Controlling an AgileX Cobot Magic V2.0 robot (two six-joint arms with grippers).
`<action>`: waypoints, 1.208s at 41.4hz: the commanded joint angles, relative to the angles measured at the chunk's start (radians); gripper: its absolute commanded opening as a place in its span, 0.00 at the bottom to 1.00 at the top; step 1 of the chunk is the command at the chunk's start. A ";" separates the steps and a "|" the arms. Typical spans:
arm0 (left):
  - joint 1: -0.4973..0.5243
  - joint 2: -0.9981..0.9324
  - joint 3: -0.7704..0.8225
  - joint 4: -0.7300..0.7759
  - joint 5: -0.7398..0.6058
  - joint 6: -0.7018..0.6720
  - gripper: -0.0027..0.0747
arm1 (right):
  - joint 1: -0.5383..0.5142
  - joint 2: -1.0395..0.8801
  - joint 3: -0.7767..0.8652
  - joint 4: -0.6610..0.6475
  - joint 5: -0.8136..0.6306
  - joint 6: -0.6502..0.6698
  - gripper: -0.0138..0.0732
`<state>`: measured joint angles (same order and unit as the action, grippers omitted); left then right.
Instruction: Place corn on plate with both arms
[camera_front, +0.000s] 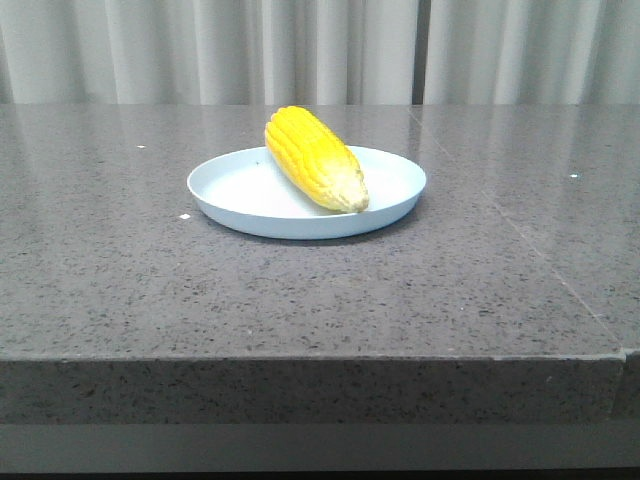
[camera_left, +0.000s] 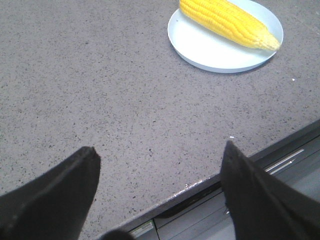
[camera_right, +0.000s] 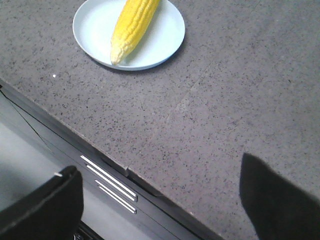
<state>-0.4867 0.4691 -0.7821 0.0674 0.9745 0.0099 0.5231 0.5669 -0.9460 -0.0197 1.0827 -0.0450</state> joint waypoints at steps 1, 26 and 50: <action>-0.006 0.008 -0.025 -0.001 -0.090 -0.010 0.67 | -0.001 -0.028 0.001 -0.015 -0.054 -0.021 0.91; -0.006 0.008 -0.025 -0.001 -0.087 -0.010 0.01 | -0.001 -0.032 0.005 -0.011 -0.048 -0.021 0.13; -0.006 0.008 -0.025 -0.001 -0.087 -0.010 0.01 | -0.001 -0.032 0.005 -0.010 -0.058 -0.020 0.08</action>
<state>-0.4867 0.4691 -0.7821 0.0674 0.9584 0.0099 0.5231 0.5300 -0.9167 -0.0197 1.0917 -0.0583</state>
